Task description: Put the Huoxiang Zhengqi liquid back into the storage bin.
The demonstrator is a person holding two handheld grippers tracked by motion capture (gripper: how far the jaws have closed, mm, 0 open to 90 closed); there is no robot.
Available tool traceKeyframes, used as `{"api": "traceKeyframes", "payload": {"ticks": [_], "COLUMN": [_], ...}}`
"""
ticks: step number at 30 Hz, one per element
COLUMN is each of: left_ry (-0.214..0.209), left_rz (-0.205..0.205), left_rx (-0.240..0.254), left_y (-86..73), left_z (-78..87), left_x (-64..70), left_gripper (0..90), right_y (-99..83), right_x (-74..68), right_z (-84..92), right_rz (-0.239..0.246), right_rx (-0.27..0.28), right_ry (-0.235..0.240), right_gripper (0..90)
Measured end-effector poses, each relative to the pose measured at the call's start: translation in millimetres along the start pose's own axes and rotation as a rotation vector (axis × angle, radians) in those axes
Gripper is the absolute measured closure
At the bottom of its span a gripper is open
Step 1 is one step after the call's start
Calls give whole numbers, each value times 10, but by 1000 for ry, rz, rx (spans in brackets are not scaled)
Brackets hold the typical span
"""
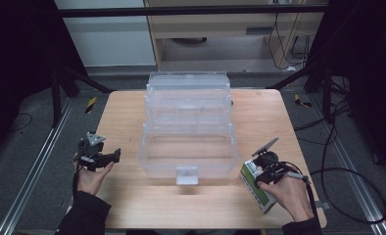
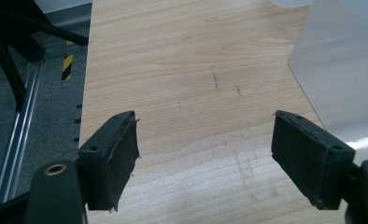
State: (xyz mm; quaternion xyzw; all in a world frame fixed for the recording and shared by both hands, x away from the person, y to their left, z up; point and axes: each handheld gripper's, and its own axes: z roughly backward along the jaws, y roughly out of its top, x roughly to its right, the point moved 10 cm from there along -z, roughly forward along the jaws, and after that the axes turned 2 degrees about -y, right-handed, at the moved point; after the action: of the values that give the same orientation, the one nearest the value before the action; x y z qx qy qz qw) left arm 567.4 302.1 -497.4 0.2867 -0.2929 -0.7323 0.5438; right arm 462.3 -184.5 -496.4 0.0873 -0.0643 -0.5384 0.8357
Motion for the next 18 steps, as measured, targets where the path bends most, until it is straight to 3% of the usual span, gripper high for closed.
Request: {"api": "traceKeyframes", "payload": {"ticks": [7, 18], "left_ry": [-1, 0], "left_rz": [2, 0], "left_rx": [0, -6], "left_y": [0, -10], "left_z": [0, -11], "left_x": [-1, -1], "left_gripper": [222, 222], "right_y": [-4, 97], "right_x": [39, 185], "right_z": [82, 343], "right_rz": [-10, -58], "right_rx": [24, 134], "right_ry": [4, -27], "right_gripper": [638, 638]}}
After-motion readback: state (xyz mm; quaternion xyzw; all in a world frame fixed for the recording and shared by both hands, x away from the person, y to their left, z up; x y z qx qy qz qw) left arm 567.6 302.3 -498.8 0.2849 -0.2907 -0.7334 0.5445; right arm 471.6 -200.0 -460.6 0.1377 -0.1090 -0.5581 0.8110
